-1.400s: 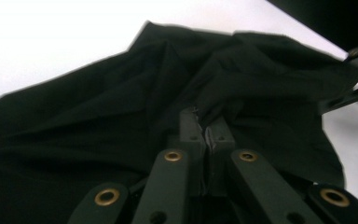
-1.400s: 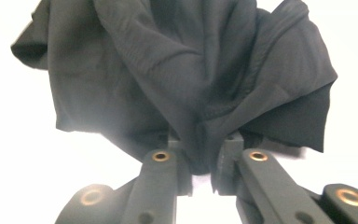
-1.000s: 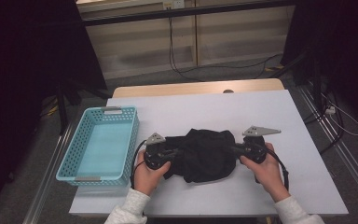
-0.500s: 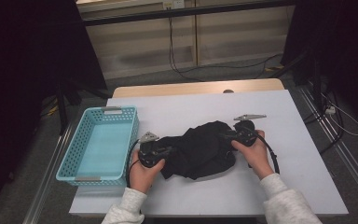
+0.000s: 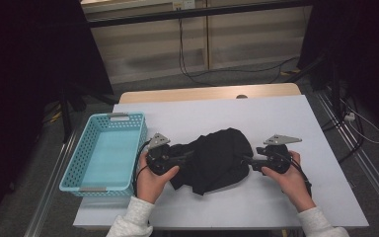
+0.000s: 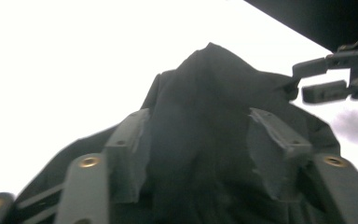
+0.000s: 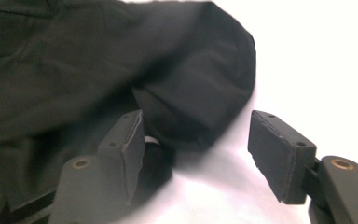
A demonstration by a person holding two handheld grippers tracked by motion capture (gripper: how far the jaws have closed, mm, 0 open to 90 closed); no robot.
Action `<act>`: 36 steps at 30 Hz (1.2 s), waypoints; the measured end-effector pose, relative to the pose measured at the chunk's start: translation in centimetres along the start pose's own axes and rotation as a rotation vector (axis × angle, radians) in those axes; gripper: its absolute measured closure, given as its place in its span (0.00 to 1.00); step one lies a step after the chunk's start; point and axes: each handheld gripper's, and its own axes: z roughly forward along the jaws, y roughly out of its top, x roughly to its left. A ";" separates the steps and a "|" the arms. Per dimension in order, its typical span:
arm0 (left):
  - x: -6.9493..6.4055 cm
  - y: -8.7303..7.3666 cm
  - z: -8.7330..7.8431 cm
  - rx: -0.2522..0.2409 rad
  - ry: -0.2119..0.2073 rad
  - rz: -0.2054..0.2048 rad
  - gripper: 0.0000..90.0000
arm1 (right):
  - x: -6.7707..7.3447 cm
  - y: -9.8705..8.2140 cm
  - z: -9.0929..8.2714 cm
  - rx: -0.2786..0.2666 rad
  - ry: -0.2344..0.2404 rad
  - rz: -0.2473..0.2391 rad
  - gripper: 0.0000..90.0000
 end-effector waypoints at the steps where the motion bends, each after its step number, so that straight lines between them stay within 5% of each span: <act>1: -0.3 0.1 0.1 0.011 -0.014 0.003 0.37 | -0.1 -0.1 0.0 0.003 -0.005 -0.001 0.38; 7: -3.2 -0.6 1.9 0.118 -0.134 0.104 0.31 | 0.0 -0.3 0.0 -0.002 -0.022 -0.010 0.40; 13: -4.2 -3.2 3.4 0.254 -0.141 0.220 0.25 | 0.3 -0.4 0.3 0.002 -0.025 -0.028 0.39; 16: -4.4 -4.0 3.5 0.265 -0.150 0.220 0.24 | 0.2 -0.4 0.3 -0.003 -0.034 -0.030 0.43; 18: -4.6 -4.0 3.3 0.272 -0.150 0.233 0.31 | 0.2 -0.4 0.4 -0.001 -0.033 -0.031 0.49; 19: -4.7 -3.9 2.9 0.299 -0.146 0.248 0.64 | 0.1 -0.5 0.6 0.008 -0.031 -0.033 0.53; 20: -4.7 -3.9 2.9 0.299 -0.146 0.248 0.76 | 0.1 -0.5 0.6 0.008 -0.031 -0.033 0.53; 21: -4.7 -3.9 2.9 0.296 -0.155 0.209 0.76 | 0.1 -0.5 0.8 0.012 -0.030 -0.034 0.55; 22: -4.6 -3.9 2.7 0.315 -0.166 0.183 0.88 | 0.1 -0.5 0.9 0.014 -0.030 -0.031 0.55; 24: -4.5 -3.8 2.5 0.315 -0.153 0.169 0.94 | 0.2 -0.4 1.1 0.016 -0.026 -0.035 0.55; 30: -2.7 -1.8 0.2 0.121 -0.203 0.000 0.95 | 0.0 0.1 0.6 0.008 -0.017 -0.047 0.60; 36: -0.7 -0.8 -1.7 0.046 -0.161 -0.039 0.95 | -0.2 -0.2 1.1 0.056 -0.018 -0.036 0.69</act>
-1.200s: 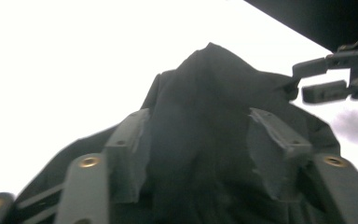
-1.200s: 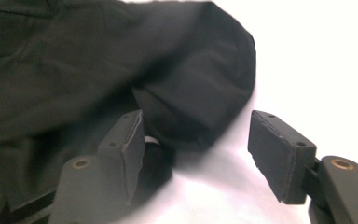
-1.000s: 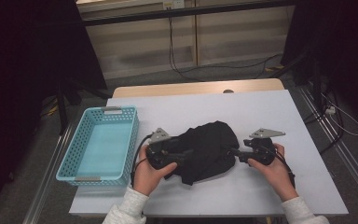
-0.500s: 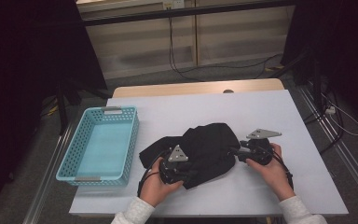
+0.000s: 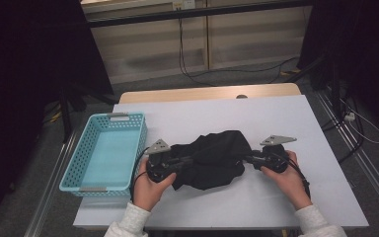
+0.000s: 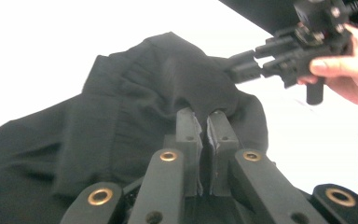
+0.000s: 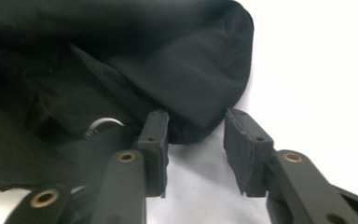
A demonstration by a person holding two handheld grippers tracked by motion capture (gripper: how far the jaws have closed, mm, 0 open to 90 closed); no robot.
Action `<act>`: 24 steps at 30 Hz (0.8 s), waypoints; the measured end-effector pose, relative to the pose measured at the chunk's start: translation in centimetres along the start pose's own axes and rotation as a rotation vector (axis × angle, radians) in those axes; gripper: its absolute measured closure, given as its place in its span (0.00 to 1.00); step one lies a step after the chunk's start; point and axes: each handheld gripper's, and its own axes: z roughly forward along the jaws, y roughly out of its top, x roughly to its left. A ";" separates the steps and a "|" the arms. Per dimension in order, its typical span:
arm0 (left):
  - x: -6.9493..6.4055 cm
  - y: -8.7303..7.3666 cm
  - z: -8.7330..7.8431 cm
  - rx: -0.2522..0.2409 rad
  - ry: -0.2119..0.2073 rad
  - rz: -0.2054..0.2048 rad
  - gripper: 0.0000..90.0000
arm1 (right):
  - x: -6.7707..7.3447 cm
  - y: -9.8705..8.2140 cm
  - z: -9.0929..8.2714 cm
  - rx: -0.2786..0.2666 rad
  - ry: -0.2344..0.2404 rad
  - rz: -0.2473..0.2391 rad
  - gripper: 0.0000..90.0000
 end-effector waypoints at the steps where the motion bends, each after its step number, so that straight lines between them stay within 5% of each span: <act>1: 0.2 0.0 -0.2 -0.012 0.002 -0.011 0.95 | 0.0 0.0 0.1 0.003 0.001 -0.004 0.71; 3: 0.6 0.1 -0.6 -0.024 0.018 -0.018 0.95 | -0.1 -0.1 0.2 0.012 0.017 -0.008 0.87; 7: 1.0 0.2 -1.1 -0.042 0.039 -0.029 0.95 | -0.4 -0.1 0.0 0.025 0.026 -0.014 0.95; 15: 2.5 0.2 -2.3 -0.097 0.105 -0.073 0.95 | -2.3 0.1 -3.4 -0.037 0.009 0.006 0.95; 17: 2.6 0.3 -2.6 -0.107 0.123 -0.060 0.96 | -3.1 0.2 -5.1 -0.067 0.036 0.025 0.95; 24: 2.5 0.3 -2.0 -0.106 0.129 -0.057 0.96 | -3.1 0.8 -6.9 -0.106 0.063 0.022 0.93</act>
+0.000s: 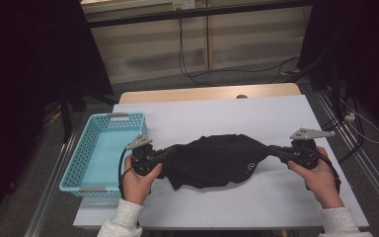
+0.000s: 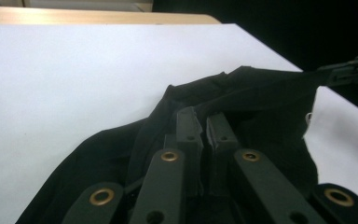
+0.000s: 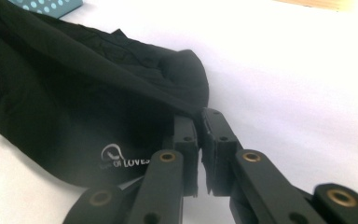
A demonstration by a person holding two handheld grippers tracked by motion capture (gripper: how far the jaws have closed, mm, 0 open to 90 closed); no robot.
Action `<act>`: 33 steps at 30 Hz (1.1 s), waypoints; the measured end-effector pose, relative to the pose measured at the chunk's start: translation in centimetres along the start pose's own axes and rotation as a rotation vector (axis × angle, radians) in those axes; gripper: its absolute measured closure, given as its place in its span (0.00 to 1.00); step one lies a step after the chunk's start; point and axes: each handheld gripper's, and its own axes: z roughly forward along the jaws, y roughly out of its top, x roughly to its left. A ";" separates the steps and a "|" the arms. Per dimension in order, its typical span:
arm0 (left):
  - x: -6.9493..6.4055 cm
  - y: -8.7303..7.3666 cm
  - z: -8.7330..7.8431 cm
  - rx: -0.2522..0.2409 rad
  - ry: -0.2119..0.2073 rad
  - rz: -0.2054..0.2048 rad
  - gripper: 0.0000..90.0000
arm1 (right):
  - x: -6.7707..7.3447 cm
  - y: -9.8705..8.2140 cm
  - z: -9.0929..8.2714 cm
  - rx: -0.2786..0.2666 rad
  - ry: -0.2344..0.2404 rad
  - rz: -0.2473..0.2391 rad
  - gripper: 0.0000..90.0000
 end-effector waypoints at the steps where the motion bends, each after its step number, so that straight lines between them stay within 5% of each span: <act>1: 0.1 0.0 0.0 0.002 0.020 -0.002 0.96 | 0.2 -0.1 0.9 0.013 0.000 0.000 0.93; 8: 0.9 -0.1 -0.4 0.017 0.076 -0.025 0.96 | 1.1 0.1 4.7 0.029 -0.011 0.000 0.86; 10: 1.1 -0.2 -0.4 0.023 0.090 -0.024 0.96 | 1.5 0.1 5.4 0.028 -0.024 -0.020 0.75; 12: 1.4 -0.2 -0.4 0.022 0.096 -0.038 0.96 | 1.5 0.2 5.6 0.010 -0.088 -0.021 0.57; 14: 1.5 -0.1 -0.6 0.031 0.104 -0.035 0.96 | 1.2 0.2 5.0 -0.024 -0.159 -0.034 0.58; 15: 1.6 -0.1 -0.7 0.028 0.104 -0.034 0.95 | 0.8 0.2 4.3 -0.059 -0.140 0.008 0.56; 17: 1.6 0.0 -0.7 0.026 0.107 -0.039 0.96 | 0.7 0.2 4.1 -0.058 -0.127 0.020 0.55; 20: 1.7 -0.1 -0.8 0.033 0.112 -0.041 0.95 | 0.8 -0.3 4.3 -0.021 -0.085 -0.025 0.53; 24: 1.9 -0.3 -0.7 0.041 0.114 -0.049 0.95 | 0.7 -0.6 4.9 -0.016 -0.082 -0.011 0.56; 30: 1.9 -0.7 -0.7 0.052 0.106 -0.051 0.95 | 0.2 -0.4 5.6 -0.013 -0.152 0.005 0.59; 31: 1.8 -0.7 -0.7 0.052 0.111 -0.044 0.95 | 1.1 -0.5 6.5 0.008 -0.077 -0.025 0.59; 33: 1.6 -0.6 -0.7 0.056 0.105 -0.033 0.95 | 1.8 -0.5 6.9 0.030 -0.042 -0.067 0.58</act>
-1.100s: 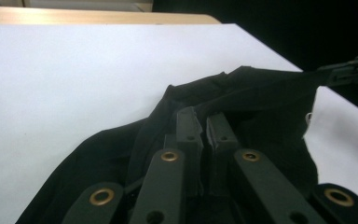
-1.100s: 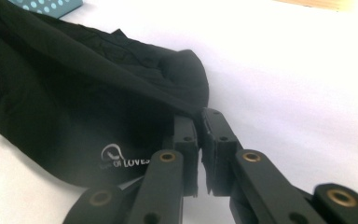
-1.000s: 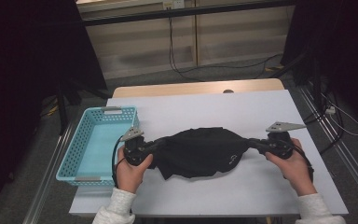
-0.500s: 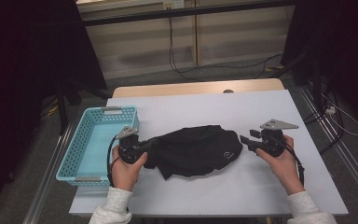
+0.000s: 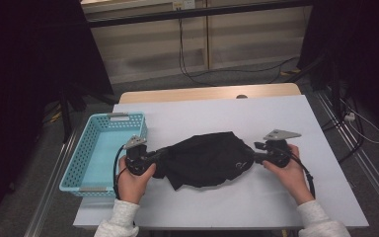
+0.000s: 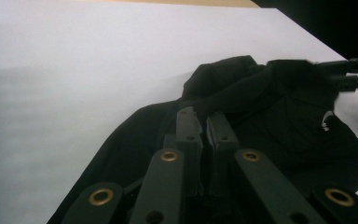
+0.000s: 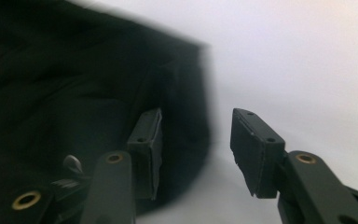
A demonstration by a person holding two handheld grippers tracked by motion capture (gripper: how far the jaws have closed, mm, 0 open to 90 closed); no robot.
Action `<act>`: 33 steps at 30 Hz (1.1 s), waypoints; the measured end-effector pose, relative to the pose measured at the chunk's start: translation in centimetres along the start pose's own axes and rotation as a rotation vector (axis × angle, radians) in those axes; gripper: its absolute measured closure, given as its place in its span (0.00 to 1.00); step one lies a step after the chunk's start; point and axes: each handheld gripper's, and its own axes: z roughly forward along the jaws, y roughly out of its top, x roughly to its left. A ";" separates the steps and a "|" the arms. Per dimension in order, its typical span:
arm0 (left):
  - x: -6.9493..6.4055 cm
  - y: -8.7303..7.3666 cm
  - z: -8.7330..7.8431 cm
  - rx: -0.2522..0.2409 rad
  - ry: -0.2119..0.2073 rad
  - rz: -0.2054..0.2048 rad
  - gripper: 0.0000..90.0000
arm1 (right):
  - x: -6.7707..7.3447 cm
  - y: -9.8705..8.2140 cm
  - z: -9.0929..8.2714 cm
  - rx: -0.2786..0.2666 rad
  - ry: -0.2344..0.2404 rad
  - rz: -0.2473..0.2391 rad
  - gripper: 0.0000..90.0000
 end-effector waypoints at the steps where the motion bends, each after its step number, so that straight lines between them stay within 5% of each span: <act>1: -0.2 0.0 0.0 -0.003 -0.005 -0.001 0.95 | 0.8 0.1 0.3 0.016 0.022 -0.044 0.55; 3: -0.4 0.1 0.1 -0.002 -0.013 0.008 0.95 | 2.1 0.1 1.0 0.047 0.052 -0.093 0.54; 4: -0.6 0.0 0.2 0.001 -0.018 0.007 0.95 | 3.2 0.0 1.6 0.071 0.063 -0.161 0.54; 9: -0.6 -0.2 0.4 0.011 -0.019 0.012 0.95 | 4.1 0.0 2.1 0.089 0.059 -0.217 0.53; 16: -0.7 -0.4 0.6 0.020 -0.018 0.020 0.95 | 2.0 0.9 1.0 0.009 0.012 -0.109 0.50; 18: -0.7 -0.4 0.6 0.019 -0.015 0.019 0.95 | 1.8 0.7 1.2 0.029 0.027 -0.103 0.51; 23: -0.9 -0.5 0.7 0.021 -0.022 0.023 0.94 | 2.8 0.2 2.6 0.102 0.065 -0.165 0.49; 27: -0.9 -0.6 0.8 0.026 -0.023 0.026 0.94 | 3.2 0.2 2.8 0.098 0.087 -0.169 0.47; 30: -0.9 -0.6 0.7 0.021 -0.022 0.022 0.94 | 2.3 1.1 1.5 0.003 0.066 -0.117 0.47; 33: -0.9 -0.5 0.6 0.015 -0.022 0.018 0.94 | 1.8 1.6 0.8 -0.027 0.025 -0.095 0.47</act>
